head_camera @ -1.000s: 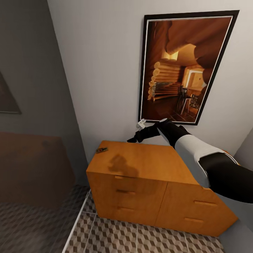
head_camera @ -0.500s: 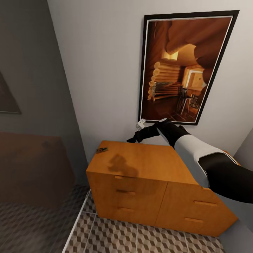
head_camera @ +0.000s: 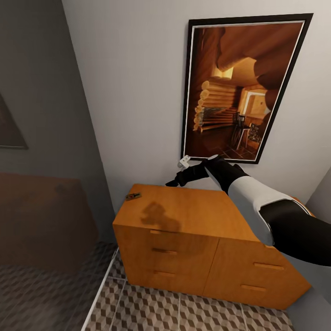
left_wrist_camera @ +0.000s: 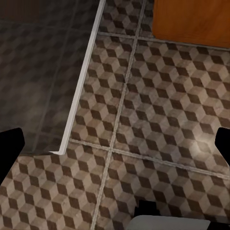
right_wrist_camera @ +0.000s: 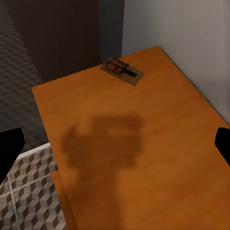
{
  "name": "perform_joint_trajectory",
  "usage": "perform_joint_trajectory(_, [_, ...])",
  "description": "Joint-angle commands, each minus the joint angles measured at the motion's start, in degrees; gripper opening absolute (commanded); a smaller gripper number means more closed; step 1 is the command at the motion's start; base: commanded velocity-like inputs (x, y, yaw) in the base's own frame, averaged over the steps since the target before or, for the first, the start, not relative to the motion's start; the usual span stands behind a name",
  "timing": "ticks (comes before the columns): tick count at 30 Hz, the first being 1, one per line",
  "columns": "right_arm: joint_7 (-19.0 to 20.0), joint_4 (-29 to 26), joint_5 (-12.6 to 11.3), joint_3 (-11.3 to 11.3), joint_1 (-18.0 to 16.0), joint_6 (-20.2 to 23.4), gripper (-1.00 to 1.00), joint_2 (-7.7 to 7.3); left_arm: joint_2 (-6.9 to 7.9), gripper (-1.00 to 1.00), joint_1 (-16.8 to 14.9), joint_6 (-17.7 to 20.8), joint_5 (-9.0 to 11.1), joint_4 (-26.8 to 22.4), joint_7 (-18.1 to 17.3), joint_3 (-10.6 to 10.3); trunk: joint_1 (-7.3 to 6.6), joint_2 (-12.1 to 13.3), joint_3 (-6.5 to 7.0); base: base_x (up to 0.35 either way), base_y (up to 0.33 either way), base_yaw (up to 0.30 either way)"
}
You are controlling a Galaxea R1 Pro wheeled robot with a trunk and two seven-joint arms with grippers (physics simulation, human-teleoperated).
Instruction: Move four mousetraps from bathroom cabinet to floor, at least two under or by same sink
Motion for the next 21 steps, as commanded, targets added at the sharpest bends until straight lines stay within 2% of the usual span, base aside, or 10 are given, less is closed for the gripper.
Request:
perform_joint_trajectory(1, [0.2,-0.1,0.4,-0.3,0.0,0.4,1.0,0.03,-0.03,1.0,-0.1,-0.2,0.0,0.1,0.3,-0.4,0.04,-0.1,-0.13,0.0,0.0,0.0])
perform_joint_trajectory(15, [0.2,1.6,0.3,-0.3,0.0,0.3,1.0,0.29,-0.03,1.0,-0.1,-0.2,-0.1,0.1,0.3,-0.4,0.04,-0.1,-0.13,0.0,0.0,0.0])
perform_joint_trajectory(21, [0.2,2.4,0.3,-0.3,0.0,-1.5,1.0,0.62,-0.03,1.0,-0.1,-0.2,0.0,0.1,0.3,-0.4,0.04,-0.1,-0.13,0.0,0.0,0.0])
